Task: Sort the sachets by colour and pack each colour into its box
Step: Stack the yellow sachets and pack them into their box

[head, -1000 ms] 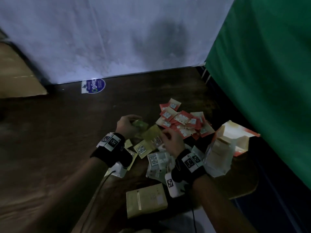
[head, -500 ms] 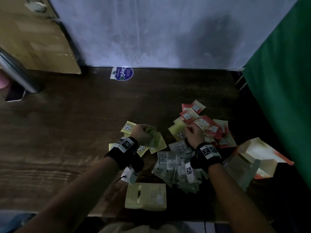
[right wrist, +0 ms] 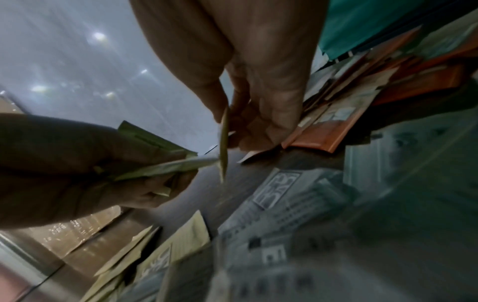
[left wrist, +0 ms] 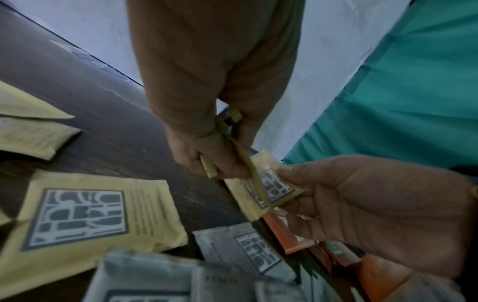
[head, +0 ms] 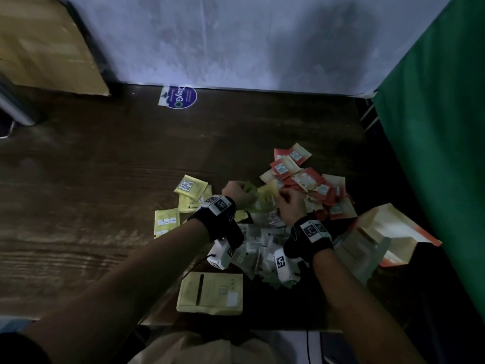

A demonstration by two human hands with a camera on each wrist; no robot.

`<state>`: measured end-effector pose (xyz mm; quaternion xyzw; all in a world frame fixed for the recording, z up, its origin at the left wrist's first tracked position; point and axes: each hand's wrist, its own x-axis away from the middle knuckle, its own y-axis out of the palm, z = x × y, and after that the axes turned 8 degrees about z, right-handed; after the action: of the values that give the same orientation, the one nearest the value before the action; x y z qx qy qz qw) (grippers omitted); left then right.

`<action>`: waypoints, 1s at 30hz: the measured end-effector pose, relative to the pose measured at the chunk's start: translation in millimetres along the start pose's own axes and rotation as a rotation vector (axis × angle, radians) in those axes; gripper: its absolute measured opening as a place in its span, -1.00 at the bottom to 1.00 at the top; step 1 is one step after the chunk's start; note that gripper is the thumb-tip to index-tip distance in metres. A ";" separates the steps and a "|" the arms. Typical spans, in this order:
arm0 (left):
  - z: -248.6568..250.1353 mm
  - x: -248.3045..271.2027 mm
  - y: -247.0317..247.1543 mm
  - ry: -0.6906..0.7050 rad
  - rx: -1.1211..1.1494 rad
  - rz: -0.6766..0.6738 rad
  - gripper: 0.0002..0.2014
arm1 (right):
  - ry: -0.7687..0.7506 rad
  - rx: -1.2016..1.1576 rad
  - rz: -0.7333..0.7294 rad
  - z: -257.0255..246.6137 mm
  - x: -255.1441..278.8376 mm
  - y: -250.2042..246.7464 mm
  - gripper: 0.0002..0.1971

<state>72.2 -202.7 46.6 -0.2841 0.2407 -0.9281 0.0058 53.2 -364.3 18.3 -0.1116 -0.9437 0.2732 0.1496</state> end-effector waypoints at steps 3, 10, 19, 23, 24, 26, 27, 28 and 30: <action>1.6 -7.0 -4.7 -0.027 0.039 0.089 -0.92 | -0.042 -0.085 0.144 -6.1 1.5 -10.5 -0.76; 11.0 -1.3 4.3 -0.057 0.172 -0.039 -0.89 | -0.026 -0.089 -0.132 -16.8 7.9 -2.6 -0.89; 26.6 5.2 -13.6 -0.049 0.165 -0.280 -0.74 | 0.063 -0.083 0.147 -21.3 -1.2 -12.0 -0.78; 39.6 9.7 -20.8 -0.080 0.122 -0.398 -0.71 | 0.027 -0.134 0.210 -24.0 5.2 -2.0 -0.79; 43.2 9.8 -20.6 -0.095 0.160 -0.390 -0.71 | 0.016 -0.121 0.217 -25.5 7.5 0.8 -0.79; 48.4 10.1 -19.5 -0.102 0.204 -0.436 -0.71 | -0.001 -0.098 0.241 -26.3 10.8 5.5 -0.80; 47.4 7.4 -18.3 -0.077 0.192 -0.475 -0.70 | -0.014 -0.091 0.244 -25.6 11.3 8.0 -0.80; 45.7 6.0 -17.2 -0.025 0.149 -0.518 -0.70 | -0.020 -0.090 0.228 -26.3 12.6 9.3 -0.80; 38.5 0.5 -18.1 0.079 0.063 -0.601 -0.75 | -0.012 -0.167 0.142 -31.9 17.5 8.3 -0.80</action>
<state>94.4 -203.8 82.9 -0.3059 0.1169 -0.9056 -0.2695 49.0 -337.0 43.4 -0.1886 -0.9537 0.2044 0.1143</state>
